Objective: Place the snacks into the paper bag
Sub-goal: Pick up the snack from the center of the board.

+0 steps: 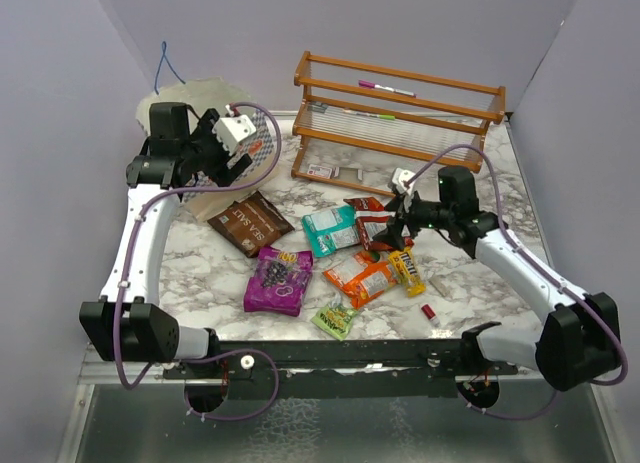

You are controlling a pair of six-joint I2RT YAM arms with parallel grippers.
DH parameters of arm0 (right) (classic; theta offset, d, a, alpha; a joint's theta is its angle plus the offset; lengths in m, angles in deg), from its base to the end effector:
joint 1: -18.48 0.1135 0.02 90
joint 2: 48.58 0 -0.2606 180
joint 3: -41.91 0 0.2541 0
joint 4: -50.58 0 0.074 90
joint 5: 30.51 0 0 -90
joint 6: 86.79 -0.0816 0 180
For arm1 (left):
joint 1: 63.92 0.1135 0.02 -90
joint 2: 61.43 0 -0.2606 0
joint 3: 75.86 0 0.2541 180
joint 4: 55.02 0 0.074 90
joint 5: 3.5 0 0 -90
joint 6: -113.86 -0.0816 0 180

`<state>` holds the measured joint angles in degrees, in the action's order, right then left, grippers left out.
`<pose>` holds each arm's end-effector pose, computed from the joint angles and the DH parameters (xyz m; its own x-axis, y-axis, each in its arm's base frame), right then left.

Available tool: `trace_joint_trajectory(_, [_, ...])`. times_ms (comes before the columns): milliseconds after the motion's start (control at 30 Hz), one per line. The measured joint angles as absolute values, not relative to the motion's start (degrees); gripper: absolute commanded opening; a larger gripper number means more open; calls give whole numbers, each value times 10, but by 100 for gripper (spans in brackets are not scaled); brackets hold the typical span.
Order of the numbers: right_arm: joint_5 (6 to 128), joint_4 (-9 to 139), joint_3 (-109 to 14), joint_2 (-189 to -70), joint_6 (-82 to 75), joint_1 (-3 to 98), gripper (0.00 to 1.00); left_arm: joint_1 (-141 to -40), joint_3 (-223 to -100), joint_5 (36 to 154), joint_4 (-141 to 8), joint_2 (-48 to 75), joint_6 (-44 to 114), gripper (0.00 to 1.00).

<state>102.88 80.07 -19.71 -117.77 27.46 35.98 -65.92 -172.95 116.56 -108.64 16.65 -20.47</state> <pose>0.2556 0.1394 0.2433 -0.2196 -0.3822 -0.8976 -0.9120 0.4072 0.0497 0.3238 -0.0522 0.3691 -0.0970 0.6086 -0.7876 0.7130 0.5946 0.3716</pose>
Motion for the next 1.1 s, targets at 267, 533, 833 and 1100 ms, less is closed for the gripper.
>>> trace_joint_trajectory(267, [903, 705, -141, -1223, 275, 459, 85, -659, -1692, 1109, -1045, 102, -119, 99])
trace_joint_trajectory(533, [748, 656, -138, -1301, 275, 539, 78, -659, -1681, 1043, -1010, 65, -57, 99])
trace_joint_trajectory(833, [635, 660, -153, -1332, 270, 548, 36, -659, -1708, 1017, -1017, 65, -4, 96])
trace_joint_trajectory(1100, [618, 687, -177, -1320, 266, 548, 2, -659, -1761, 1065, -1028, 65, 30, 89])
